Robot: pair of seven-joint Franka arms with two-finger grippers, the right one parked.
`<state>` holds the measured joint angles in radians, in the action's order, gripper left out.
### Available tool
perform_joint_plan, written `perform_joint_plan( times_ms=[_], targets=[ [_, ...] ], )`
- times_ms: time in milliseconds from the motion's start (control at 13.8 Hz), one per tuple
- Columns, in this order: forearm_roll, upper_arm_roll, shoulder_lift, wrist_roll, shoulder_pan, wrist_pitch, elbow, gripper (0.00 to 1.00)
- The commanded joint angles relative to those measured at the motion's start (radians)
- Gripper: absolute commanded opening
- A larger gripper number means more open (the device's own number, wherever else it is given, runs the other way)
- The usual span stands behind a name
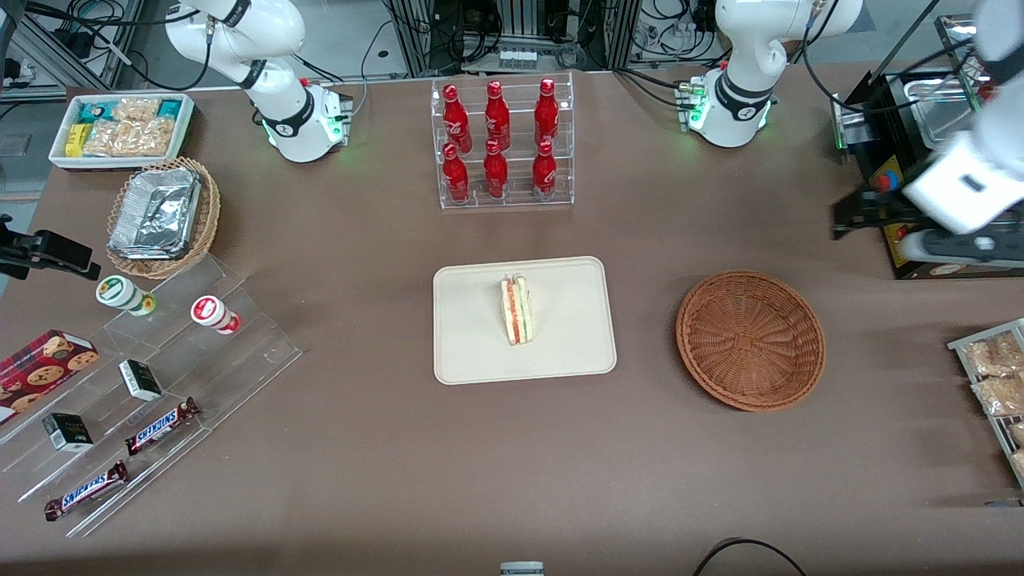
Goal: Place sandwich from basket to tray
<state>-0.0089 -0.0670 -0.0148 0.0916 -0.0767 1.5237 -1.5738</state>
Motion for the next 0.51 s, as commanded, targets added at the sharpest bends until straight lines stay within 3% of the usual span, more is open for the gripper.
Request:
perform_joint_plan(
  times_ms=[0, 218, 435],
  targets=[
    [-0.019, -0.037, 0.022, 0.05, 0.009, 0.001, -0.012, 1.0],
    [-0.028, -0.028, 0.016, 0.051, 0.009, -0.004, 0.011, 1.0],
    [-0.008, 0.038, 0.016, -0.001, 0.017, 0.001, 0.018, 1.0]
  ],
)
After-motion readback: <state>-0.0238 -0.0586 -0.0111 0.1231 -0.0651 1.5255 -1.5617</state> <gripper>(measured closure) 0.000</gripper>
